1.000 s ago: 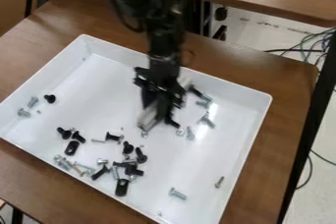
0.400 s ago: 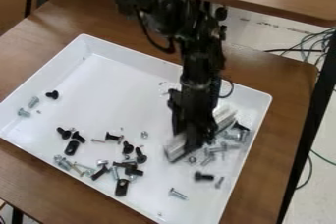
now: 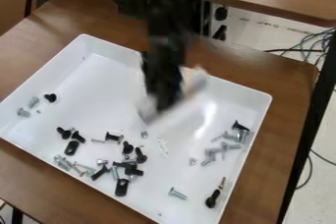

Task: Sweep into pile

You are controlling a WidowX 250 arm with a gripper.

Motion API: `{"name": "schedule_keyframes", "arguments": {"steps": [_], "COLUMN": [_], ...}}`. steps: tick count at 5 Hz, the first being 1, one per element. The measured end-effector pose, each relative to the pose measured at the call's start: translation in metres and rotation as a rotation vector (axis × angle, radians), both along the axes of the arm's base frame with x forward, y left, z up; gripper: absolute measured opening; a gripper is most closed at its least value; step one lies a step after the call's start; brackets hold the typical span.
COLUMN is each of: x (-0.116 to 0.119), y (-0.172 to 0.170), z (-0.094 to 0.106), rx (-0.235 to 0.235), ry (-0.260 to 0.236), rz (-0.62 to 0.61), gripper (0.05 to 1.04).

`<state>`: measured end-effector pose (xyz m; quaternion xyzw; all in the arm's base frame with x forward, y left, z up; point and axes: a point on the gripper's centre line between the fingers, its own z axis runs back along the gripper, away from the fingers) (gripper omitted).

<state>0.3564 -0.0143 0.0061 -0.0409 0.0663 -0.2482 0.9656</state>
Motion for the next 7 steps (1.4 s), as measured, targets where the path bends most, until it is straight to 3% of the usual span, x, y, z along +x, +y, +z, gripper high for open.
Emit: {"name": "schedule_keyframes", "arguments": {"steps": [1, 2, 3, 4, 5, 6, 7], "x": [0.013, 0.022, 0.027, 0.026, 0.016, 0.005, -0.018], "y": [0.048, 0.087, 0.131, 0.158, 0.174, 0.184, 0.189], "z": [0.009, 0.000, -0.017, -0.028, -0.041, -0.045, -0.046], "rx": [-0.022, -0.057, -0.055, -0.009, 0.002, 0.030, 0.015], "ry": [0.022, 0.030, 0.064, 0.048, 0.091, 0.099, 0.076], "rz": [-0.121, -0.260, -0.331, -0.349, -0.327, -0.305, -0.267], "gripper": [0.353, 0.353, 0.353, 0.353, 0.353, 0.353, 0.353]}}
